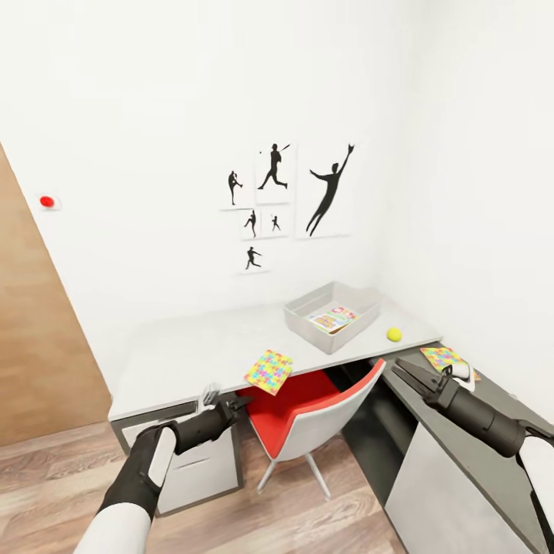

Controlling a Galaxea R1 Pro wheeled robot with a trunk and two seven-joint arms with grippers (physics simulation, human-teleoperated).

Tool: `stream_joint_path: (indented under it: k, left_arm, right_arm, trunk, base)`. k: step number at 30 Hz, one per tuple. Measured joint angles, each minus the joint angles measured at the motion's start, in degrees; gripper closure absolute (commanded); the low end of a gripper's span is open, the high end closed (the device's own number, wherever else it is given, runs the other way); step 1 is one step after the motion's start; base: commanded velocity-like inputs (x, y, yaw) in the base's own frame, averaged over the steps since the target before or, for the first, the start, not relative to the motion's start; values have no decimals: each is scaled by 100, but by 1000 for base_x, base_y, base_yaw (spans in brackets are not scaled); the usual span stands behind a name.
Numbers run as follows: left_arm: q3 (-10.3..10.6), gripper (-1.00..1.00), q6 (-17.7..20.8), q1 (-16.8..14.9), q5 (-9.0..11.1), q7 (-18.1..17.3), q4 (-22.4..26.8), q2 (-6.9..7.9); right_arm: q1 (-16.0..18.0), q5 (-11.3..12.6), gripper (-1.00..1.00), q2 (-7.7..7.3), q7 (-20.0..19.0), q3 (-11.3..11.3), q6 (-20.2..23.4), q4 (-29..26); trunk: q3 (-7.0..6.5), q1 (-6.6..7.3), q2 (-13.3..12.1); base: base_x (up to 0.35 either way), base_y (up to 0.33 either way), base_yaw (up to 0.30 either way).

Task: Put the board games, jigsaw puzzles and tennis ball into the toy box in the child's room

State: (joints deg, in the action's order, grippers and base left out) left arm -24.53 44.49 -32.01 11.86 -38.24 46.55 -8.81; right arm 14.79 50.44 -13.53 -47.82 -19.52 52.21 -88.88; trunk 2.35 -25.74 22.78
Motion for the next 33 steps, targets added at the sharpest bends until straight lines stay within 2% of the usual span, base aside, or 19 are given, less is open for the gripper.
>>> stream_joint_path:
  k: [8, 14, 19, 22, 27, 33]
  left_arm:
    - [-107, -100, 81, 0, 3, 2, 1, -7]
    - [-156, -100, 309, 0, 21, 9, -4, 2]
    - [-588, -100, 485, 1, 112, 22, -28, 28]
    - [-763, -100, 640, -5, 125, 25, -38, 73]
    - [-846, -100, 824, -10, 137, 37, -43, 174]
    - [-854, -100, 953, -14, 134, 53, -138, 181]
  right_arm:
    - [0, -22, -100, 5, -1, 8, -8, 18]
    - [0, -38, -100, 0, -2, 6, -9, 27]
    - [0, -37, -100, 0, -9, 2, -9, 28]
    - [0, -35, -100, 0, -10, 1, -9, 28]
    - [0, -33, -100, 0, -3, -1, -9, 28]
    - [0, -27, -100, 0, -1, 4, -9, 20]
  trunk:
    - [0, 0, 0]
    - [0, 0, 0]
    - [0, 0, 0]
    - [0, 0, 0]
    - [0, 0, 0]
    - [0, -1, -1]
  base:
    - [1, -64, 0]
    - [0, -4, 0]
    - [0, 0, 0]
    - [0, 0, 0]
    - [0, 0, 0]
    - [-37, -82, 0]
